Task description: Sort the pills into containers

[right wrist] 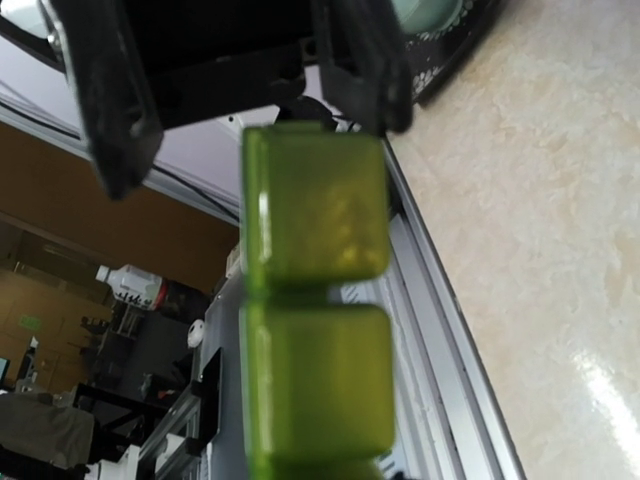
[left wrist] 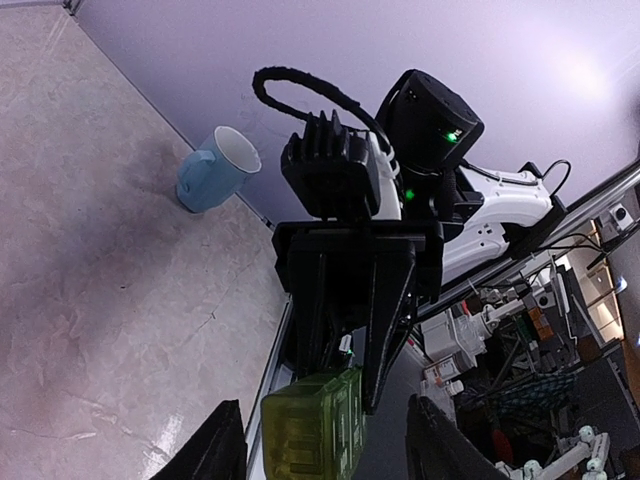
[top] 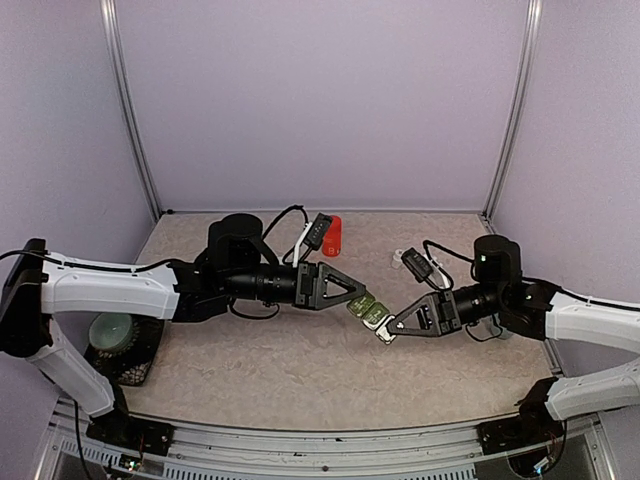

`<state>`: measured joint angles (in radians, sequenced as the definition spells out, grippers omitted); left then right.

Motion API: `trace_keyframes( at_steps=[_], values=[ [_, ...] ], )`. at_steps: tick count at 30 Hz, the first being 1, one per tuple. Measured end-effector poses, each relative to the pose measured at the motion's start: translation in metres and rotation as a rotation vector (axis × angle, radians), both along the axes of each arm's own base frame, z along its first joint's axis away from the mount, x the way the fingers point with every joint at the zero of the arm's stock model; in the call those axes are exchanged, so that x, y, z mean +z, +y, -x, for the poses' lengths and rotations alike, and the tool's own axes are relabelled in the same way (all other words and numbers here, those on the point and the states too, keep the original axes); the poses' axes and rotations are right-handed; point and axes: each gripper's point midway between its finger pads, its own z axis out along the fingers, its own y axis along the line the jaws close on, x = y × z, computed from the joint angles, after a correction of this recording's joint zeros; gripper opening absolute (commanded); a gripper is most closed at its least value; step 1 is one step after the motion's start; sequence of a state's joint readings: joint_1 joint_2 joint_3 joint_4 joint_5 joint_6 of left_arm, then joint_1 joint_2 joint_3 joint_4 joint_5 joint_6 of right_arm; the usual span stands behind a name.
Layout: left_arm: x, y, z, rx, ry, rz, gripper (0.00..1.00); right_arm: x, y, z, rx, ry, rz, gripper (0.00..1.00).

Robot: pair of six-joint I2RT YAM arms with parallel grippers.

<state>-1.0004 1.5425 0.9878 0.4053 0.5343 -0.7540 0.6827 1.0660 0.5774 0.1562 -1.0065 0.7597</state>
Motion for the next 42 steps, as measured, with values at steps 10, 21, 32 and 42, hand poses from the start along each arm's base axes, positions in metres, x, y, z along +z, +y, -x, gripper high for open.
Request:
trace_keyframes(
  at_steps=[10,21,32,42],
  values=[
    [-0.013,-0.003,0.007,-0.034,0.017,-0.032,0.50,0.008,0.001,0.003,0.035,-0.016,-0.016,0.01],
    [-0.016,-0.004,0.009,-0.042,0.012,-0.043,0.21,-0.001,0.001,0.003,0.048,-0.003,0.010,0.01],
    [-0.015,-0.005,0.009,-0.045,0.017,-0.040,0.36,-0.002,-0.001,0.001,0.047,-0.015,0.014,0.03],
    [-0.015,-0.007,0.011,-0.052,0.022,-0.043,0.35,0.002,-0.002,-0.005,0.039,-0.036,0.018,0.03]
  ],
)
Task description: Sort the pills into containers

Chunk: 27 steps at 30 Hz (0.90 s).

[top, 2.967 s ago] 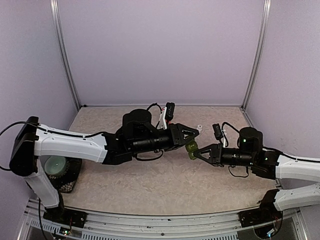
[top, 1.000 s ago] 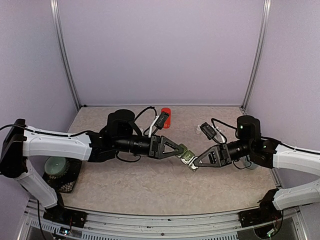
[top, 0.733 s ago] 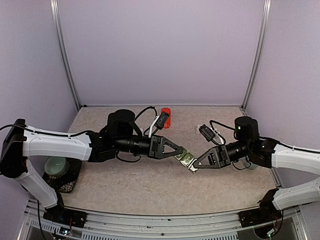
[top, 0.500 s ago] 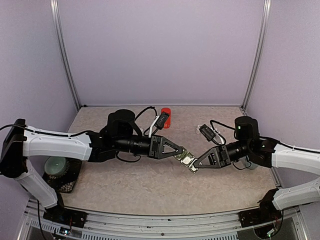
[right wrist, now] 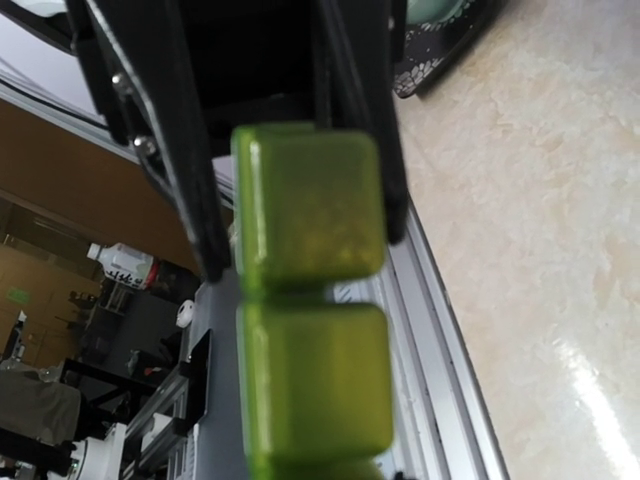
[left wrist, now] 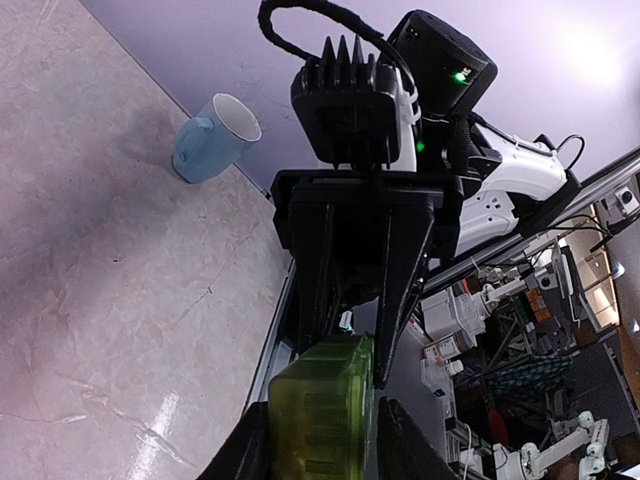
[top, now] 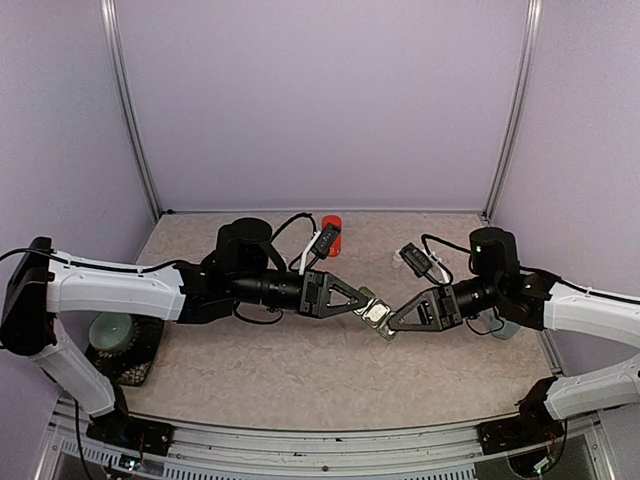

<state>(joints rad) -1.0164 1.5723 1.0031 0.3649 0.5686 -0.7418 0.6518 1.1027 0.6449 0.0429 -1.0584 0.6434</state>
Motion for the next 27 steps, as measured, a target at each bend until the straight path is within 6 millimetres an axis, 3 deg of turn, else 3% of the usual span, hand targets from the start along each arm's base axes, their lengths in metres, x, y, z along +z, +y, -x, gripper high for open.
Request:
trace_keyframes(
  at_steps=[8,12,19,22,27],
  values=[
    [-0.001,0.000,-0.002,0.011,0.018,-0.002,0.24,-0.002,0.000,-0.001,0.002,0.004,0.003,0.06],
    [0.001,-0.001,-0.002,0.014,0.030,0.005,0.24,-0.001,0.000,-0.002,0.002,0.004,-0.003,0.24],
    [0.004,-0.001,-0.007,0.050,0.059,0.024,0.21,-0.003,-0.001,-0.005,-0.011,-0.013,0.015,0.68],
    [0.001,0.001,-0.016,0.110,0.088,0.015,0.19,-0.002,-0.003,-0.014,-0.047,-0.064,0.060,0.75],
    [-0.012,0.009,-0.035,0.240,0.171,-0.028,0.20,0.018,-0.008,-0.043,-0.157,-0.271,0.161,0.77]
  ],
)
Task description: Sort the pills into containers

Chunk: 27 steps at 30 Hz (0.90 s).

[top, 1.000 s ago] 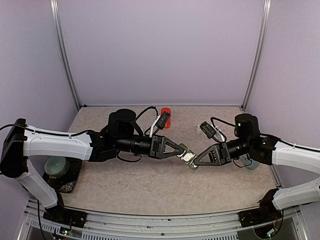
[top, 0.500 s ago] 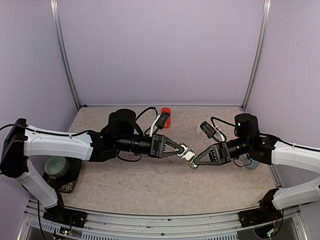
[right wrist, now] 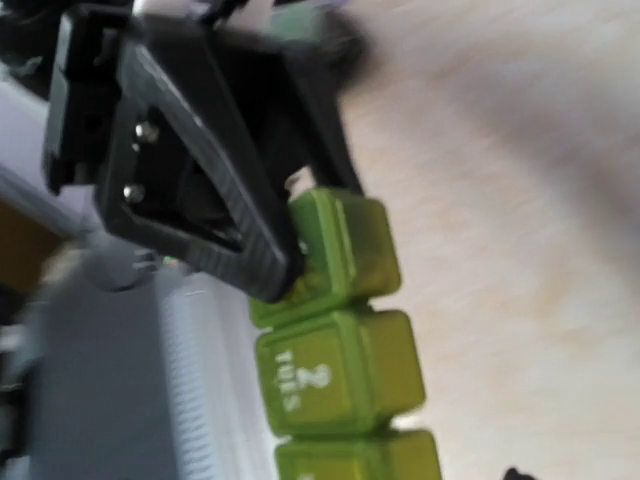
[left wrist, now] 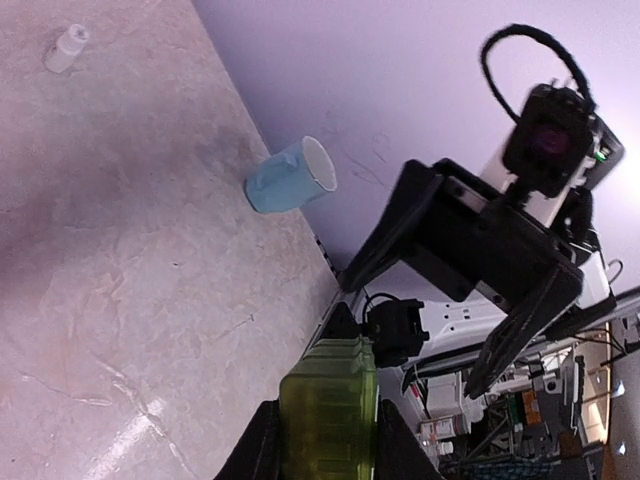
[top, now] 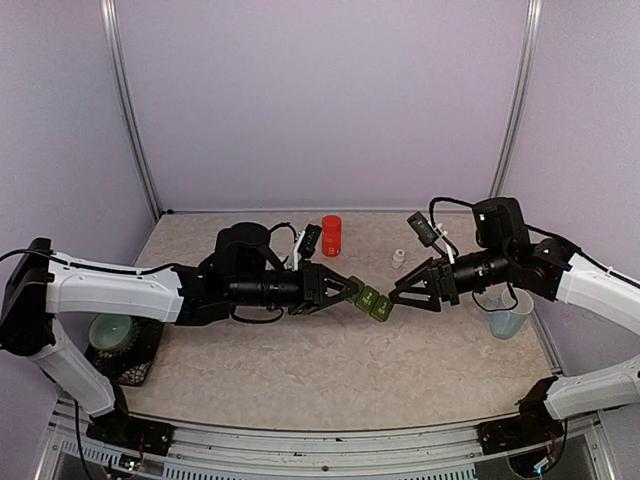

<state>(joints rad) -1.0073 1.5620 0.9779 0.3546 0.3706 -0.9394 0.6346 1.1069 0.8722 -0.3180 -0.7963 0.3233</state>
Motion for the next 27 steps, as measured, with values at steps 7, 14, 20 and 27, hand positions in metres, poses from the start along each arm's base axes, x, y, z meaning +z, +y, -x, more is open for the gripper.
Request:
trace_keyframes(
  at_steps=[7,14,20,27],
  values=[
    [-0.037,0.016,-0.020,0.169,0.174,-0.048,0.16,-0.011,-0.020,-0.031,-0.177,-0.267,0.269,0.73],
    [-0.078,0.018,-0.029,0.254,0.350,-0.061,0.15,-0.023,-0.001,-0.018,-0.172,-0.575,0.515,0.66],
    [-0.071,0.015,-0.033,0.285,0.409,-0.005,0.15,-0.052,0.036,0.006,-0.058,-0.792,0.673,0.60],
    [-0.061,0.013,-0.036,0.295,0.443,0.052,0.15,-0.070,0.050,-0.003,-0.081,-0.954,0.808,0.42]
  ],
)
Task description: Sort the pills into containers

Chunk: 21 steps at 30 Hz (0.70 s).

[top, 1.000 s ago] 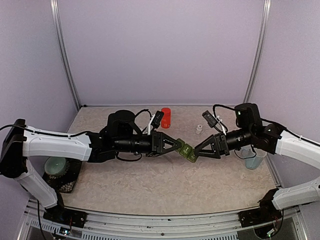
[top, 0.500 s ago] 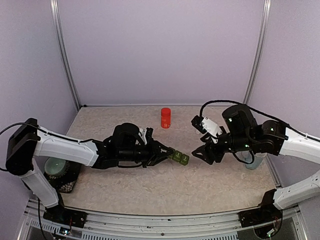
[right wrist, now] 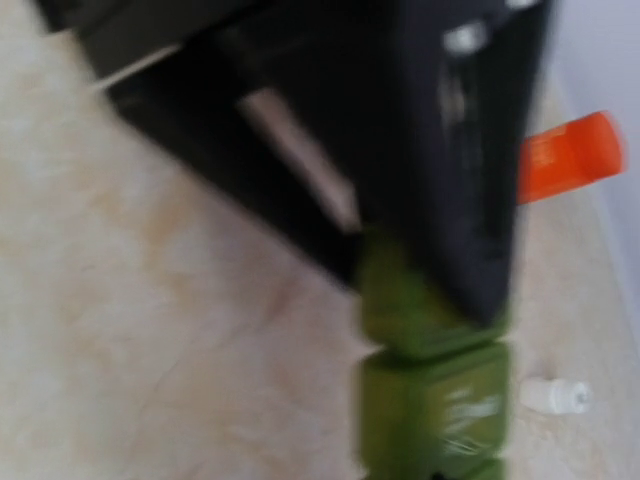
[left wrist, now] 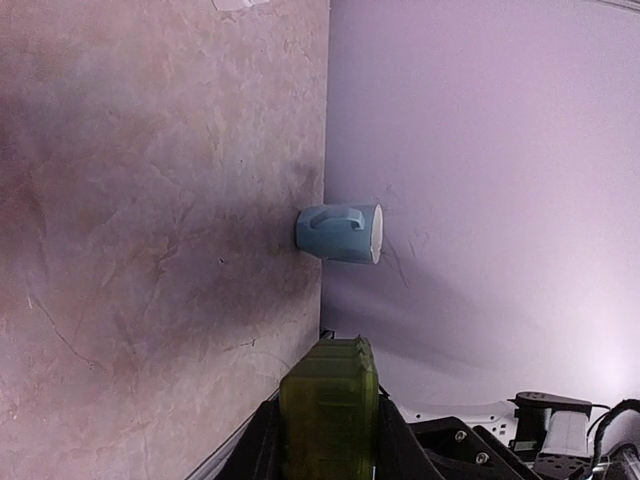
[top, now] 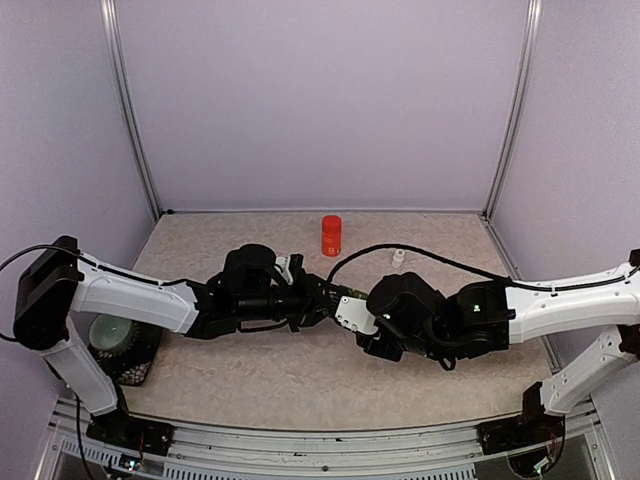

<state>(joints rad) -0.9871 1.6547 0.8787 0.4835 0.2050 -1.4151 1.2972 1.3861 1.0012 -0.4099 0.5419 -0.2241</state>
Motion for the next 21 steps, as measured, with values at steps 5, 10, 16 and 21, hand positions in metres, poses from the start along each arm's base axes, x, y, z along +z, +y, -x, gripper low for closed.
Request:
trace_keyframes(
  at_steps=[5,10,16,21],
  values=[
    [-0.001,0.001,0.001,0.005,0.012,0.012,0.15,0.011,0.000,-0.010,-0.023,-0.087,-0.022,0.38],
    [0.000,0.000,0.001,0.005,0.017,0.019,0.15,0.018,-0.003,-0.009,0.012,-0.138,-0.050,0.36],
    [0.000,0.000,0.002,0.006,0.026,0.023,0.15,0.018,-0.003,-0.006,0.062,-0.171,-0.051,0.31],
    [0.001,-0.002,0.005,-0.002,0.028,0.028,0.15,0.023,0.001,-0.008,0.069,-0.194,-0.062,0.27]
  ],
)
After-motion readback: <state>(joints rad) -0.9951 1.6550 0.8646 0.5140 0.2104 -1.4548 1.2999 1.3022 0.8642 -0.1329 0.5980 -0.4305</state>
